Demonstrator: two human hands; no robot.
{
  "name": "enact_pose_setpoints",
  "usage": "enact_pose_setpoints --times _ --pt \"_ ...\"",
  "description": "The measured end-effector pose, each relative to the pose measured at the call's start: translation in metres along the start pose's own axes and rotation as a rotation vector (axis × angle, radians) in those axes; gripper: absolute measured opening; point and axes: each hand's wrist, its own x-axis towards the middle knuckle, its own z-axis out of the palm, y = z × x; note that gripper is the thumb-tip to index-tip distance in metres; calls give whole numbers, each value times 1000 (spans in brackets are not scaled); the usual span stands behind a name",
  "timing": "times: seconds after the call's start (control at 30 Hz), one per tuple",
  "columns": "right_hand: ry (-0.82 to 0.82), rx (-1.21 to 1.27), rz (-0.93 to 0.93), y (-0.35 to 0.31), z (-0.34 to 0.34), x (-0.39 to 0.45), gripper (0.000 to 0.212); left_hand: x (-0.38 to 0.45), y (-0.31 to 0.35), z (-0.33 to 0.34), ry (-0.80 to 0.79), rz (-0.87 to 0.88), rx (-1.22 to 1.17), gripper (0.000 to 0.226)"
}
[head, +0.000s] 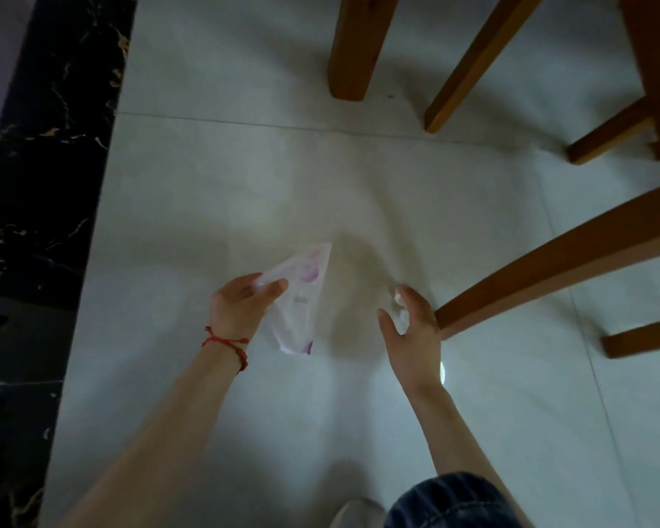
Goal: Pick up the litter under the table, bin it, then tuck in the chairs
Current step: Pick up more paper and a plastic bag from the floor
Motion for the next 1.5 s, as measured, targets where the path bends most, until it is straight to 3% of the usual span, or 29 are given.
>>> enact_pose_setpoints --times 0.13,0.37,0.5,0.63,0.73,0.87,1.07,1.17,1.5 --pt "-16 -20 38 18 1 5 47 -6 -2 9 -52 20 74 24" --pt "19 -25 26 31 14 11 53 -8 -3 9 -17 8 24 6" --pt "104 -7 67 29 16 18 32 -8 0 6 -17 -2 -11 14" --pt "112 88 101 20 19 24 16 -6 0 3 -33 -25 -51 8" --pt "71 142 213 13 23 26 19 -3 -1 0 -26 -33 -75 10" --pt "36 487 461 -2 28 26 19 1 1 -8 -17 -60 -109 14" --pt "-90 762 639 -32 28 18 28 -7 12 -32 -8 -139 -151 20" --pt "-155 825 683 -49 23 7 29 -18 20 -45 5 -206 -198 26" --pt "-271 837 665 -133 -62 -26 23 -99 91 -97 36 -357 -302 11"
